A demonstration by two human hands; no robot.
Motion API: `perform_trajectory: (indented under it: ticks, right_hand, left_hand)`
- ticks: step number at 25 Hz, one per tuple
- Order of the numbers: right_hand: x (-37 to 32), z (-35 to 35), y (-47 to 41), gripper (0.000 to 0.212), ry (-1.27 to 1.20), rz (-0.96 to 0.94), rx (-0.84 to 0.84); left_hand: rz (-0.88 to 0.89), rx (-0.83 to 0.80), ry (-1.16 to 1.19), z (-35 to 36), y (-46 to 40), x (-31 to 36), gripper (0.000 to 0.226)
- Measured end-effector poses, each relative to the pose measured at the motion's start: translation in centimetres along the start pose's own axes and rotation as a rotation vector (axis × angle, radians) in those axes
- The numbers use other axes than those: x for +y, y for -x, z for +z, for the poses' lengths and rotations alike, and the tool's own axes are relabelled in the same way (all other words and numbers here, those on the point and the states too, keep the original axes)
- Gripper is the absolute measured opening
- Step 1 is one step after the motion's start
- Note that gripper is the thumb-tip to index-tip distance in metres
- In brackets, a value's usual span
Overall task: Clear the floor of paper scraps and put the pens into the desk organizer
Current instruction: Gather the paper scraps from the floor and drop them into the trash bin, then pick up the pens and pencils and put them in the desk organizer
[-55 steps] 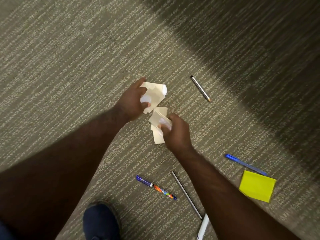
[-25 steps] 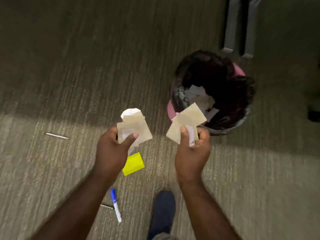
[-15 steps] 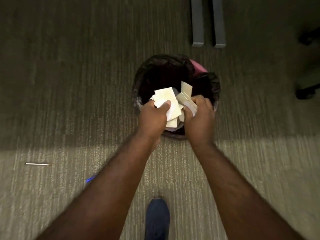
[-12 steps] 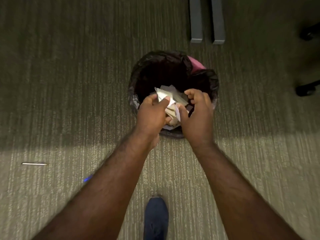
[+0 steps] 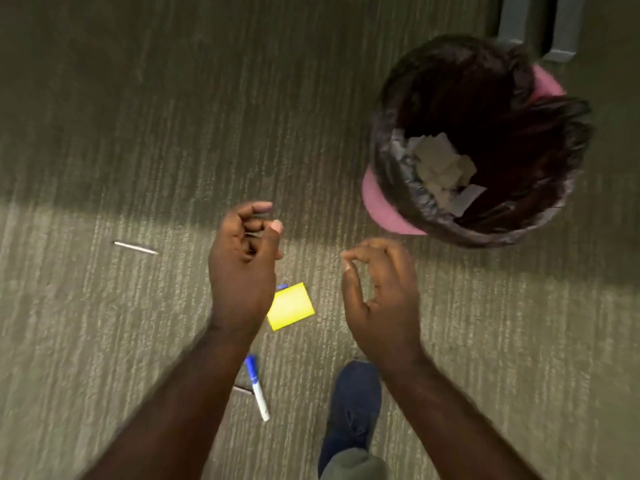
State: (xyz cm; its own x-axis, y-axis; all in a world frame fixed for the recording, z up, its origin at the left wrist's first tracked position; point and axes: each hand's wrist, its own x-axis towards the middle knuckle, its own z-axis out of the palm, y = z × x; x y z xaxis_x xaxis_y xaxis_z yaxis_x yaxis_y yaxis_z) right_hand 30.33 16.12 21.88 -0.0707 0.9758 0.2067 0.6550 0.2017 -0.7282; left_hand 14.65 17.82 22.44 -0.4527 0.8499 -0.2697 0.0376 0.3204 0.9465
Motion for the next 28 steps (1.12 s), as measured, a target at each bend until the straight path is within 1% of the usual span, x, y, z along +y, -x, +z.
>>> perform_trajectory:
  ticks: [2, 4, 7, 10, 14, 16, 18, 20, 22, 25, 28]
  right_hand:
    - [-0.1, 3.8, 3.3, 0.015, 0.001, 0.015, -0.125]
    - [0.0, 7.0, 5.9, 0.014, 0.017, 0.041, -0.217]
    - [-0.2, 11.0, 8.8, 0.013, 0.047, 0.054, -0.31]
    - [-0.2, 14.0, 10.6, 0.015, 0.095, 0.032, -0.38]
    - [1.0, 19.1, 11.5, 0.029, 0.284, -0.008, -0.489]
    - [2.2, 21.8, 11.4, 0.032, 0.406, -0.012, -0.566]
    - [3.3, 24.1, 11.6, 0.033, 0.533, -0.05, -0.66]
    - [4.3, 25.5, 11.9, 0.031, 0.615, -0.079, -0.732]
    - [5.1, 26.2, 12.2, 0.023, 0.661, -0.089, -0.737]
    - [5.5, 26.5, 12.5, 0.017, 0.687, -0.113, -0.706]
    - [5.3, 26.7, 12.3, 0.02, 0.67, -0.11, -0.7]
  left_hand:
    - [-0.031, 0.027, -0.09, -4.8, 0.4, -4.0, 0.019]
    - [-0.039, 0.015, -0.168, -8.6, 1.0, -7.5, 0.021]
    - [-0.054, 0.008, -0.218, -13.0, 2.0, -11.6, 0.022]
    - [-0.08, 0.036, -0.244, -16.4, 3.0, -15.4, 0.023]
    - [-0.143, 0.082, -0.281, -20.5, 5.1, -20.9, 0.025]
    - [-0.173, 0.086, -0.283, -22.2, 6.2, -23.6, 0.026]
    - [-0.196, 0.1, -0.294, -24.0, 7.1, -26.3, 0.028]
    - [-0.19, 0.115, -0.358, -25.7, 7.6, -28.6, 0.031]
    - [-0.184, 0.114, -0.445, -27.5, 8.0, -30.4, 0.034]
    - [-0.137, 0.031, -0.569, -29.3, 8.8, -31.8, 0.033]
    - [-0.011, -0.177, -0.72, -29.8, 10.4, -32.9, 0.033]
